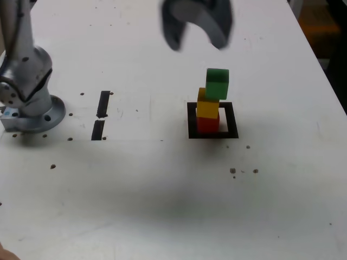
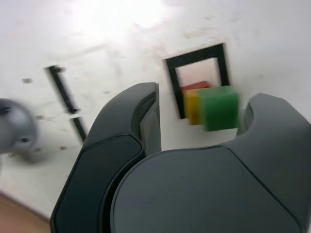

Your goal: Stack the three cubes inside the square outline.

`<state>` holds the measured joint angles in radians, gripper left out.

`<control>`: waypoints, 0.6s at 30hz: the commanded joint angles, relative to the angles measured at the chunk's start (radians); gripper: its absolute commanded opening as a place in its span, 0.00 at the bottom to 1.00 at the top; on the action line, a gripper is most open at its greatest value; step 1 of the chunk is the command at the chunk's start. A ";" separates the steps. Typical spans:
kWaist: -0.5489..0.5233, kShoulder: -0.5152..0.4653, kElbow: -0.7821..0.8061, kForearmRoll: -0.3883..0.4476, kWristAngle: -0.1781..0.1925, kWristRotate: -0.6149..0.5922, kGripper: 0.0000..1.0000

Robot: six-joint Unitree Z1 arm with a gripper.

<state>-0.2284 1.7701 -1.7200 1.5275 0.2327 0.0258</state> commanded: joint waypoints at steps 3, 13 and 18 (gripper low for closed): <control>0.000 -0.092 0.071 0.038 0.015 -0.016 0.84; 0.000 -0.266 0.495 -0.074 -0.084 -0.101 0.84; 0.000 -0.285 0.638 -0.200 -0.136 -0.125 0.85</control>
<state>-0.2284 1.4898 -1.0920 1.3458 0.1028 -0.0962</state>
